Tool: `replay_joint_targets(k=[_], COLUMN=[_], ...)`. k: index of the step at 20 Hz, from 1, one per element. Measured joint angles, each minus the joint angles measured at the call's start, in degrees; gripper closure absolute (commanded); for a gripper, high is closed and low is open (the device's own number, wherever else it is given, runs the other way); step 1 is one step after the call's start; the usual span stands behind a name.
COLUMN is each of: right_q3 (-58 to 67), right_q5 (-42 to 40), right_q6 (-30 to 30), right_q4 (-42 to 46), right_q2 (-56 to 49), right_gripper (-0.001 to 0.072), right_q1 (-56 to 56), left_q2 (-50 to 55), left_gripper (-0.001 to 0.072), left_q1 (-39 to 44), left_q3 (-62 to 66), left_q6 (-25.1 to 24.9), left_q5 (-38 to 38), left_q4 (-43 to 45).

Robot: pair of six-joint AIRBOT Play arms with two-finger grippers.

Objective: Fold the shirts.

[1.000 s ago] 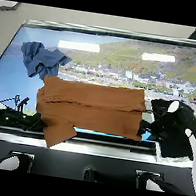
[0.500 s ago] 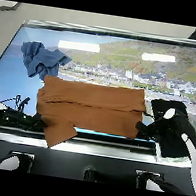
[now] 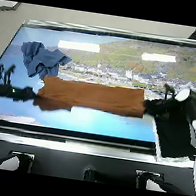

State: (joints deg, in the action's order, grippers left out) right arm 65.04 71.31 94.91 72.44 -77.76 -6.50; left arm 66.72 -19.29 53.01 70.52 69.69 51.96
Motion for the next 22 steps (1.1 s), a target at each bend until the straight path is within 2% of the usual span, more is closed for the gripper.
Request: replay_joint_targets(k=[5, 9, 10, 11, 12, 13, 15, 17, 22], right_q3=[17.7, 23.8, 24.4, 24.9, 25.2, 25.5, 25.8, 26.0, 26.1], right_q5=[-4.0, -6.1, -6.5, -6.9, -7.0, -7.0, -6.4, -5.9, -3.5], right_q6=[1.8, 3.3, 3.5, 3.5, 3.3, 2.3, -0.2, -1.8, -3.7], right_q4=[-0.8, -6.0, -7.1, -8.2, -8.7, -9.5, -9.5, -6.8, -2.7], right_q2=[-15.2, -24.3, -25.7, -26.8, -27.4, -27.6, -27.0, -26.1, -27.7], right_gripper=[0.0680, 0.0675, 0.0608, 0.0370, 0.0114, 0.0068, 0.0013, -0.0008, -0.0008], right_q1=[0.0, 0.0, 0.0, 0.0, 0.0, -0.2, -0.6, -1.0, -1.3], left_q2=[18.4, 32.1, 34.4, 35.9, 37.1, 37.8, 38.3, 37.7, 32.5], left_gripper=[0.0678, 0.0676, 0.0633, 0.0470, 0.0192, 0.0106, 0.0107, 0.0106, 0.0108], left_q1=[5.7, 7.0, 7.2, 7.3, 7.3, 7.1, 6.4, 5.2, 3.8], left_q3=[20.5, 29.7, 30.8, 31.5, 32.2, 32.8, 34.4, 35.8, 37.3], left_q6=[5.0, 8.6, 9.2, 9.5, 9.7, 10.1, 10.3, 10.4, 9.9], left_q5=[-1.4, 0.8, 1.1, 1.4, 1.7, 1.9, 2.5, 3.1, 4.0], left_q4=[0.0, 0.1, 0.2, 0.1, 0.1, 0.0, -0.1, -0.1, -0.3])
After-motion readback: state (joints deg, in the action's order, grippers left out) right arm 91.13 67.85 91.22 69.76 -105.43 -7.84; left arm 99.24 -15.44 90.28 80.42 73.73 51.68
